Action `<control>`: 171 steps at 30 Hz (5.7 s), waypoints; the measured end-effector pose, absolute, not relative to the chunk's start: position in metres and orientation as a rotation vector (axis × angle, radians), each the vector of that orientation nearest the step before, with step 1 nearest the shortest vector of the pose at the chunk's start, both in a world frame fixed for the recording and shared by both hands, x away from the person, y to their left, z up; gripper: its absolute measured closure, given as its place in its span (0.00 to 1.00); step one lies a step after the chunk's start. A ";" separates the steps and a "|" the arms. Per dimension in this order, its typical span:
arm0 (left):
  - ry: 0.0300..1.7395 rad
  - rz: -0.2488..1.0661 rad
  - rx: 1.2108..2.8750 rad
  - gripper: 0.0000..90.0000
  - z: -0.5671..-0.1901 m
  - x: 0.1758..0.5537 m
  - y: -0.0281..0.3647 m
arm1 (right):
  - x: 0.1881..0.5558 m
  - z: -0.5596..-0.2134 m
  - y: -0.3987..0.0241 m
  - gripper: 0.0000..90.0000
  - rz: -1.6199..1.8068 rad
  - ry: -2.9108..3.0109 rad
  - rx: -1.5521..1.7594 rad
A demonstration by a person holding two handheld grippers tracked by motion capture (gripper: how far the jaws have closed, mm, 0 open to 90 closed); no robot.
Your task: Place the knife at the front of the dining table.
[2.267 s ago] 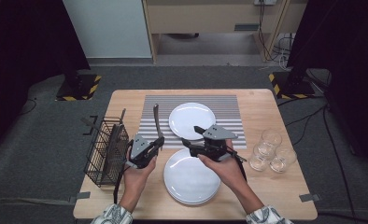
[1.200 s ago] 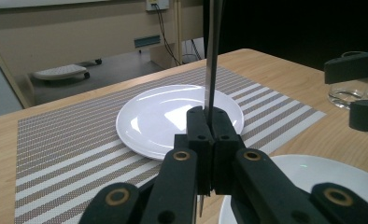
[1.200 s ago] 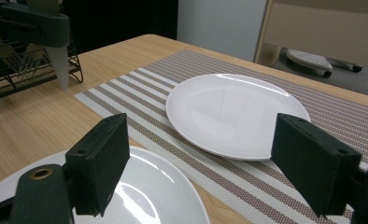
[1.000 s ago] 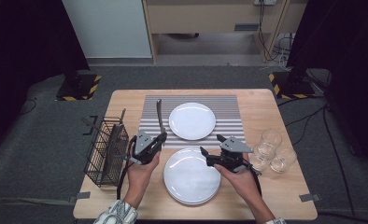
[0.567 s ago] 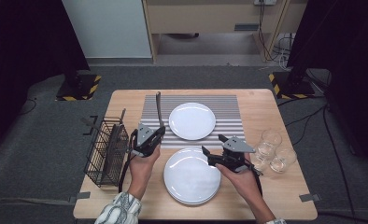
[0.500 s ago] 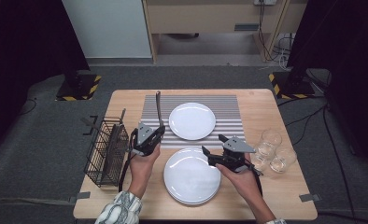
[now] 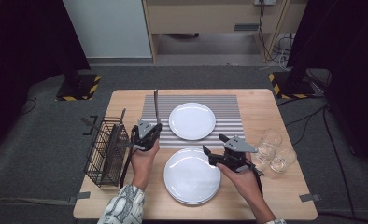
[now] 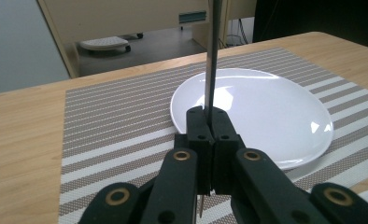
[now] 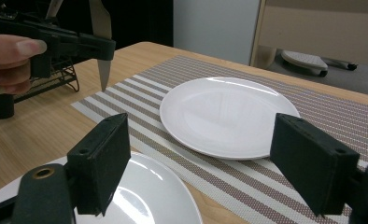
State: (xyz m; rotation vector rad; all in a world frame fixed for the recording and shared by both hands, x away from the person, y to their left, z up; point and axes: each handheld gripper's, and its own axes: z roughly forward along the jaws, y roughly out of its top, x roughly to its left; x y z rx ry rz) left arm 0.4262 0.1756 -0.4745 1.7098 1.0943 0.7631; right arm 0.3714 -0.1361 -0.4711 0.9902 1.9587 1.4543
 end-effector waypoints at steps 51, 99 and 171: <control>1.299 0.687 1.793 0.99 -0.491 0.469 0.178 | 0.373 -0.475 -0.139 0.23 1.451 1.968 1.022; 1.413 0.621 1.831 0.99 -0.509 0.481 0.197 | 0.374 -0.476 -0.142 0.23 1.447 1.970 1.032; 1.497 0.667 1.819 0.98 -0.529 0.486 0.201 | 0.375 -0.480 -0.145 0.23 1.445 1.975 1.059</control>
